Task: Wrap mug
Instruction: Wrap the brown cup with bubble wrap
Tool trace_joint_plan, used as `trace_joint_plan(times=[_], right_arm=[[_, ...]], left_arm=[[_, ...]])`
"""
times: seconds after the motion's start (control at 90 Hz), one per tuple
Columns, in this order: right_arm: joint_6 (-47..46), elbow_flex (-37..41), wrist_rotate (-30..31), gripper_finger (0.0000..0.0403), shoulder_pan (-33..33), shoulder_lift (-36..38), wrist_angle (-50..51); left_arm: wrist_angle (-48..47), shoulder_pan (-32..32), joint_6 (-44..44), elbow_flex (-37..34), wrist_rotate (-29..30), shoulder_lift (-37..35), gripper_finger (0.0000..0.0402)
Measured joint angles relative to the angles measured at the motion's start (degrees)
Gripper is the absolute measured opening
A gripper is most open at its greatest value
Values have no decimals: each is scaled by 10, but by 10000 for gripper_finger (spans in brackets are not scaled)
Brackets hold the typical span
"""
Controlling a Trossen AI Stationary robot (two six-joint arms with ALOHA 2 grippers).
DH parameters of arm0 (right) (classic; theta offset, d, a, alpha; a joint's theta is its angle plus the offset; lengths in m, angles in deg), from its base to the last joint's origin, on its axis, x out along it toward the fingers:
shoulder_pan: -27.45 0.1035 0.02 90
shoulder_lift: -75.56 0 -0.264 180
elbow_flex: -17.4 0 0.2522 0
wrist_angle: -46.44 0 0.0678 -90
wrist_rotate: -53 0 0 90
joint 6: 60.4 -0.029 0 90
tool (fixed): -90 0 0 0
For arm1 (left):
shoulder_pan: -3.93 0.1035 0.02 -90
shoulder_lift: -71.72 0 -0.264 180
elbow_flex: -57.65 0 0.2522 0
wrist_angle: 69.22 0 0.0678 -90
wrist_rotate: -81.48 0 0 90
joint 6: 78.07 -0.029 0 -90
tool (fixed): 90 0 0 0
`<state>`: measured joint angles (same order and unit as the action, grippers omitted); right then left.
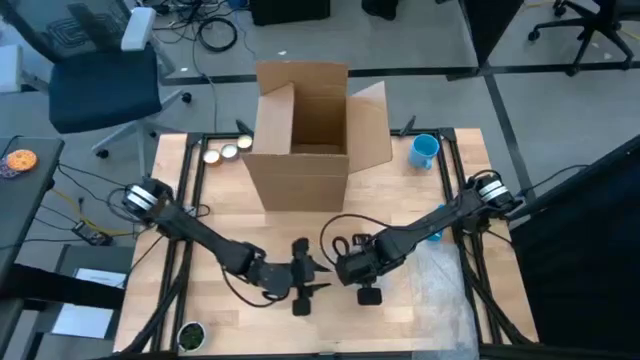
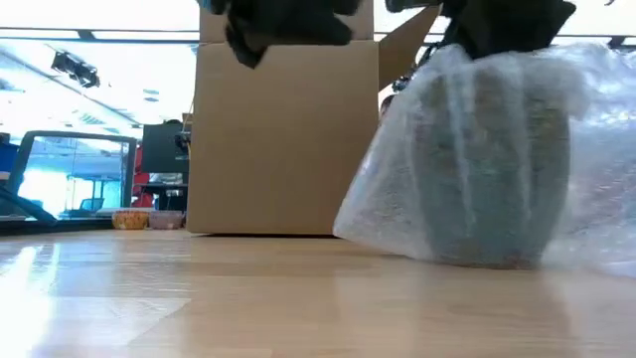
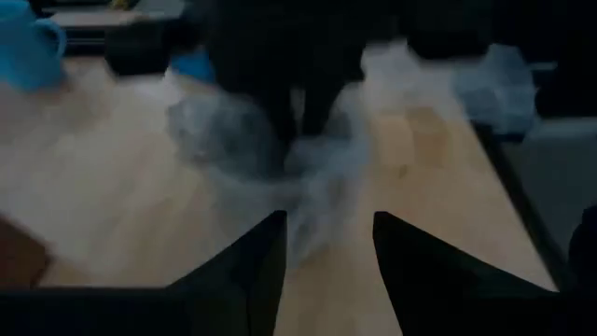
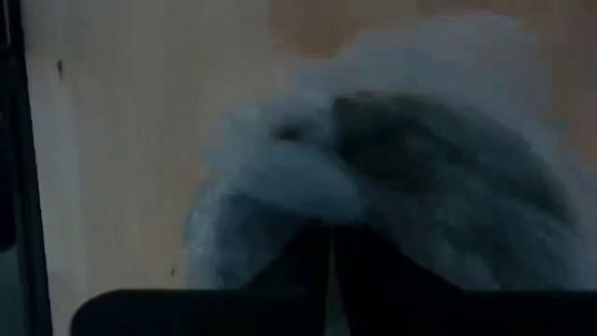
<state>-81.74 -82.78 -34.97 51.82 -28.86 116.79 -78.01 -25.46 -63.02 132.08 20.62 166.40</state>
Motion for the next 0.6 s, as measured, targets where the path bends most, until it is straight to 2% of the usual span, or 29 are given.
trace_joint_plan(times=[0.122, 0.233, 0.389, 0.6], right_arm=[[0, -34, 44, 0, 5, 12, 36], [11, -46, 83, 0, 8, 19, 8], [20, -36, 77, 0, 6, 8, -26], [23, 20, 50, 0, -3, -9, -77]], left_arm=[[-48, 1, 5, 0, 30, -13, 147], [-55, 3, 16, -1, 30, 1, 147], [-43, 4, 32, -1, 30, 30, 147], [-39, 4, 51, -1, 30, 46, 147]])
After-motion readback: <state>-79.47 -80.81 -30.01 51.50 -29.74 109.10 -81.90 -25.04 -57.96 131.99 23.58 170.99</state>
